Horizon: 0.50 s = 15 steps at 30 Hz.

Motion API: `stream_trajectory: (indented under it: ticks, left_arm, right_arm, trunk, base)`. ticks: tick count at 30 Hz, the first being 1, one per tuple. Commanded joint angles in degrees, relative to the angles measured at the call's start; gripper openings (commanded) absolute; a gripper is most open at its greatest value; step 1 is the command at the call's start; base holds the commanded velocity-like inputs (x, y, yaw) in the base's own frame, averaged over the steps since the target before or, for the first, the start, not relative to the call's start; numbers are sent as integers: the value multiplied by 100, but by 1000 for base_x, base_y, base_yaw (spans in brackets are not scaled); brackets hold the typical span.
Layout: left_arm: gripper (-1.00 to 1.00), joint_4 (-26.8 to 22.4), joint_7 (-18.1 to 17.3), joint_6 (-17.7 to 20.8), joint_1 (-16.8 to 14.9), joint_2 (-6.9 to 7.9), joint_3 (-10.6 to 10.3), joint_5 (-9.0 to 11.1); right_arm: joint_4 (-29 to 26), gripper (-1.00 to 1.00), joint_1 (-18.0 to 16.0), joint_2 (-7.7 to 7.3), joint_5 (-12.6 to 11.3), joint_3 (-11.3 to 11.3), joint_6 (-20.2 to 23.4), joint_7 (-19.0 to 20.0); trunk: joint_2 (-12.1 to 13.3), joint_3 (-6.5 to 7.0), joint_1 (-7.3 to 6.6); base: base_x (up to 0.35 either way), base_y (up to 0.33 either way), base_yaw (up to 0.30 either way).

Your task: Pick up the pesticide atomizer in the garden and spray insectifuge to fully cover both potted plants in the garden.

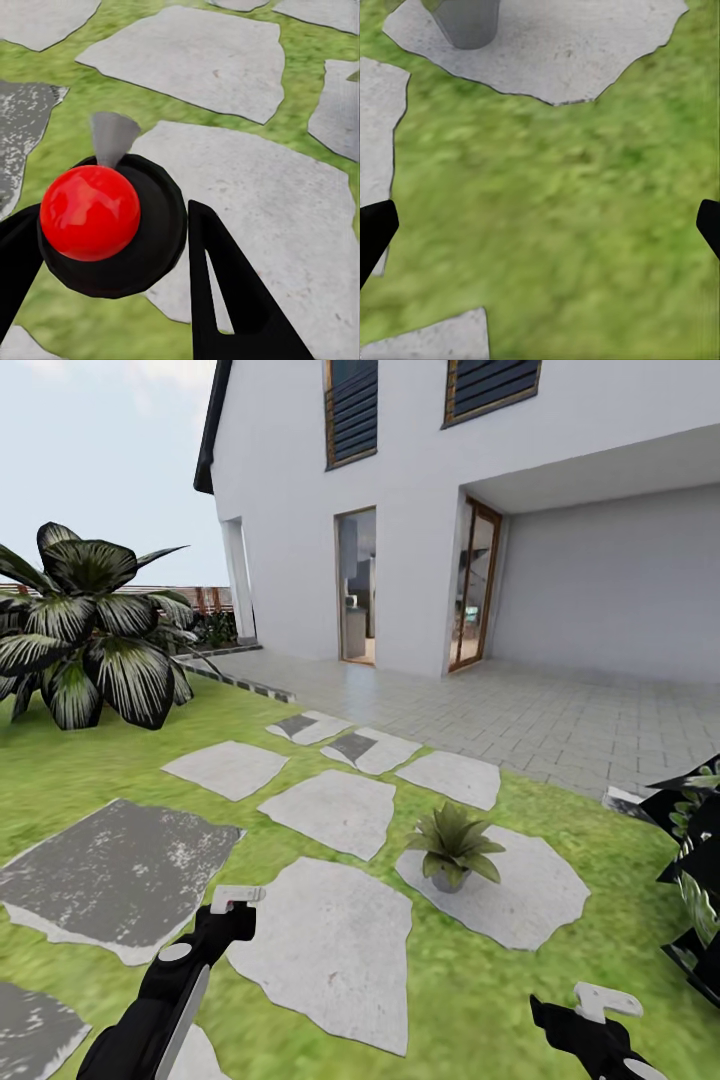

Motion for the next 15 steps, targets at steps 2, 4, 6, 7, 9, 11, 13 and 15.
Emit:
stream_trajectory:
  ticks: [2, 4, 6, 7, 9, 11, 13, 15]
  left_arm:
    - [-100, -8, -16, 31, -2, 3, -3, -6]
    - [-100, -8, -16, 31, -2, 3, -3, -6]
    - [-100, -8, -16, 31, -2, 3, -3, -6]
    - [-100, -8, -16, 31, -2, 3, -3, -6]
    - [-100, -8, -16, 31, -2, 3, -3, -6]
    - [-100, -8, -16, 31, -2, 3, -3, -6]
    - [-100, -8, -16, 31, -2, 3, -3, -6]
    - [-100, -8, -16, 31, -2, 3, -3, -6]
  right_arm:
    - [-10, 100, 1, -1, 0, -1, 29, 2]
    - [-10, 100, 1, -1, 1, -1, 29, 2]
    - [-10, 100, 1, -1, 1, 0, 29, 2]
    - [-10, 100, 1, -1, 0, 1, 29, 2]
    - [-10, 100, 1, -1, 0, 0, 29, 2]
    - [-10, 100, 1, -1, 0, -1, 29, 2]
    - [-10, 100, 1, -1, 0, -1, 29, 2]
    - [-11, 100, 1, -1, 0, -1, 29, 2]
  trunk:
    - [79, 31, -45]
    - [160, 67, -89]
    - [240, 103, -133]
    - [280, 121, -155]
    - [360, 157, -199]
    - [440, 193, -243]
    - [521, 229, -287]
    - [561, 247, -309]
  base:
    - [0, 0, 0]
    - [0, 0, 0]
    - [0, 0, 0]
    - [0, 0, 0]
    - [0, 0, 0]
    - [0, 0, 0]
    - [0, 0, 0]
    - [0, 0, 0]
